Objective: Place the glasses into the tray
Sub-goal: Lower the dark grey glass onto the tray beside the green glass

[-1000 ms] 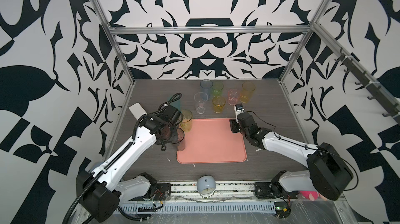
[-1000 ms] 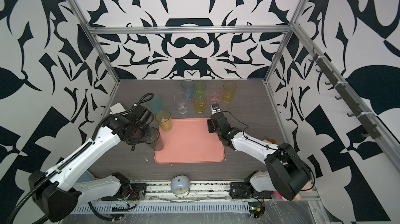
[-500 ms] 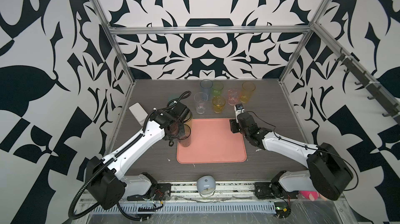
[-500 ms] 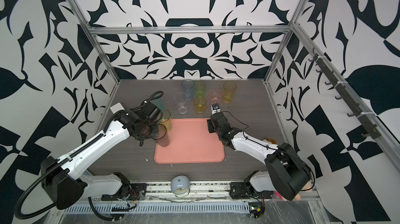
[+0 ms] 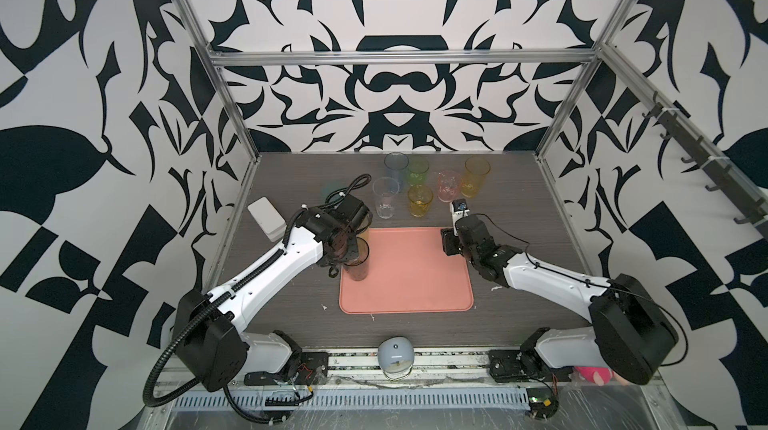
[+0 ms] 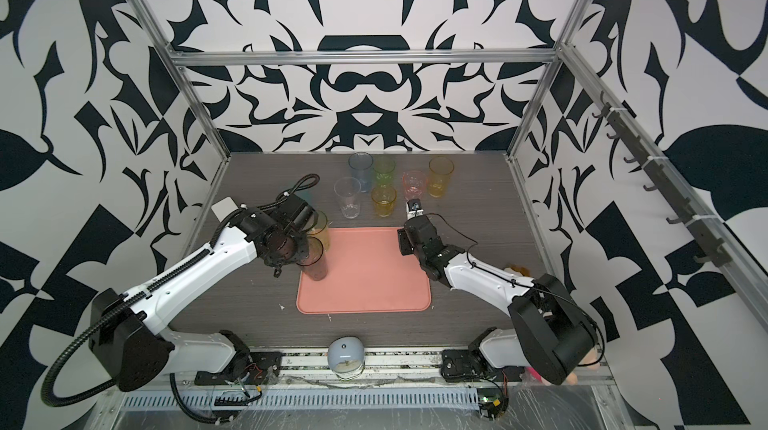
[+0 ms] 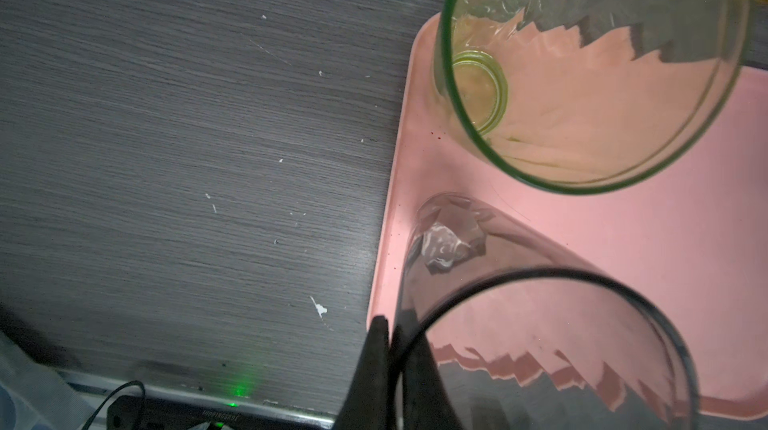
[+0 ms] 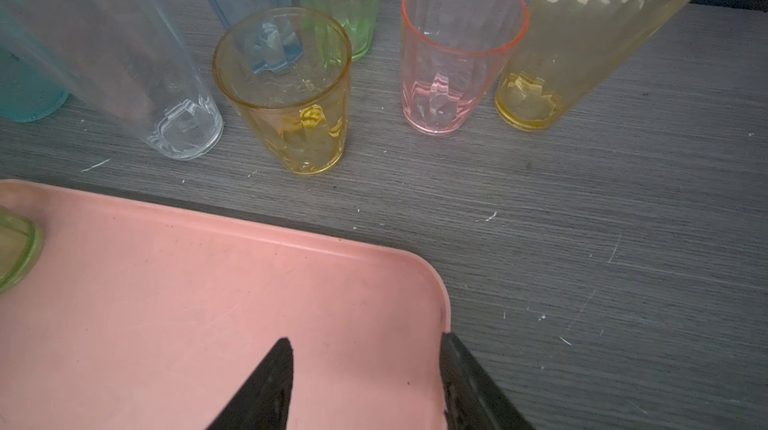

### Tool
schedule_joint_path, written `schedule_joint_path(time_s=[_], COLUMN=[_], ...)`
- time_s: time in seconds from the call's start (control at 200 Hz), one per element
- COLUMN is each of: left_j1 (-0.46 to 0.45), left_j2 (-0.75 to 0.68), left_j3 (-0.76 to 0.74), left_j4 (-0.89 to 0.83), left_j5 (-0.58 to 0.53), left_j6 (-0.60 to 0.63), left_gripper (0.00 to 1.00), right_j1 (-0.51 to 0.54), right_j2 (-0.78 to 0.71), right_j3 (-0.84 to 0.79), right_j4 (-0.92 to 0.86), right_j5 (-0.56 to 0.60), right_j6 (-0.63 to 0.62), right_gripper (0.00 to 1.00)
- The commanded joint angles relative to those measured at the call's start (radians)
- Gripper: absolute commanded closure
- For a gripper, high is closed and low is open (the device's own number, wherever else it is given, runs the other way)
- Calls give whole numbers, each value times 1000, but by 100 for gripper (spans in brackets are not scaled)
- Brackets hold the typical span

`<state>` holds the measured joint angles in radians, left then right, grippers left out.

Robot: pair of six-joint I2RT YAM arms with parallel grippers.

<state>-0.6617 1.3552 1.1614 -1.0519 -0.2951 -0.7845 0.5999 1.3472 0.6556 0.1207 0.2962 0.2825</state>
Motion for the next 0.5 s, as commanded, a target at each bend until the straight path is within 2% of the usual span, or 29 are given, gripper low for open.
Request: schedule_joint_path(time_s=[0.0,0.495], left_j1=[-4,-9], left_j2=[10,43], left_j3=[28,15], left_j4=[-9,-5], left_j5=[-18,-21], left_j6=[-4,-2], left_gripper=[100,100], right_j1=[1,2], right_j2=[-14,-13], right_j3=[38,38], right_j4=[1,1], right_j5=[17,17], right_j6=[9,8], right_gripper=[40,40])
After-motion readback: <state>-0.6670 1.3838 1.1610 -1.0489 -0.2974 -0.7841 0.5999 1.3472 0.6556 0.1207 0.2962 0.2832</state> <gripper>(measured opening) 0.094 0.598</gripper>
